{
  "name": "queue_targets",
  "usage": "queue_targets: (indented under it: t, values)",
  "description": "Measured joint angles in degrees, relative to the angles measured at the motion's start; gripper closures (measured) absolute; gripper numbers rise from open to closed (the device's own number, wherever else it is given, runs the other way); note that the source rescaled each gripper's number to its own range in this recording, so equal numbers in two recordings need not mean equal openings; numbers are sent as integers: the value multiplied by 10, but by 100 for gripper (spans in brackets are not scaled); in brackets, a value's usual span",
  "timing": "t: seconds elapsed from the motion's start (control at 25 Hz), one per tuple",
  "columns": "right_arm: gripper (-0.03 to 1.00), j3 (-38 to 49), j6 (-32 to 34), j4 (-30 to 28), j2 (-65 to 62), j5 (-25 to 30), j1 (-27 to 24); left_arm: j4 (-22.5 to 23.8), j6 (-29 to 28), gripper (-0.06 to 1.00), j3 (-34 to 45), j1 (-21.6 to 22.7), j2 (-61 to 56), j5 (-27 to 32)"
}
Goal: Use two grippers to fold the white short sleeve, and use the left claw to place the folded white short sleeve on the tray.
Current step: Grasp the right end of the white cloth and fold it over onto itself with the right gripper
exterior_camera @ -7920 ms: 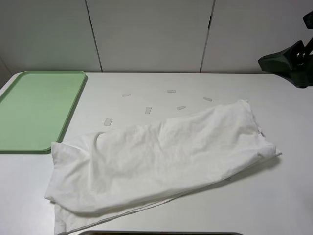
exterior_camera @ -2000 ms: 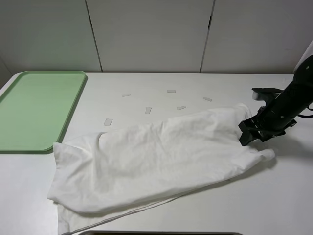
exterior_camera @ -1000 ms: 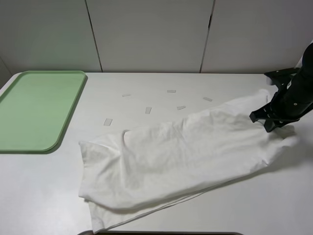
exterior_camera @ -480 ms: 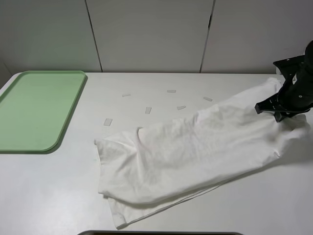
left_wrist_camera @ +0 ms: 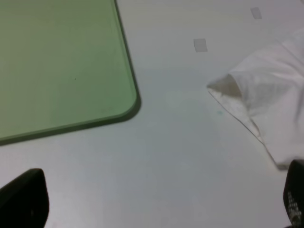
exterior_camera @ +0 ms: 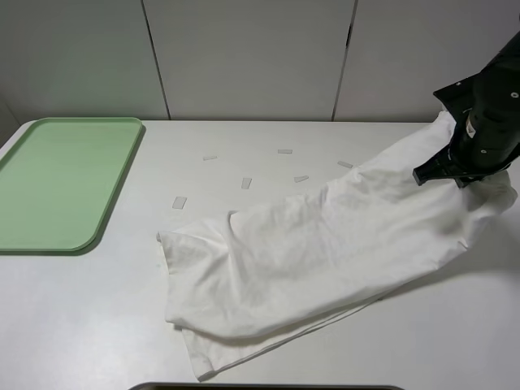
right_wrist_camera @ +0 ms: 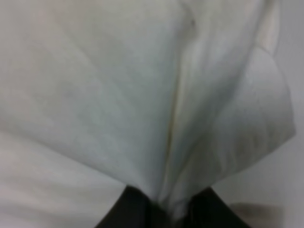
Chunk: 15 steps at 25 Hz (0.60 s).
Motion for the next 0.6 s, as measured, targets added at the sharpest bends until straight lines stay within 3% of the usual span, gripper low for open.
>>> queue_targets:
  t: [0.4,0.48,0.6]
  values:
    - [83,0,58,-67,0,65,83,0,0,-6,0,0,0,0]
    - [83,0,80,-89,0,92,136,0,0,-6,0,0,0,0]
    - [83,0,96,-93,0,87,163,0,0,-6,0,0,0,0]
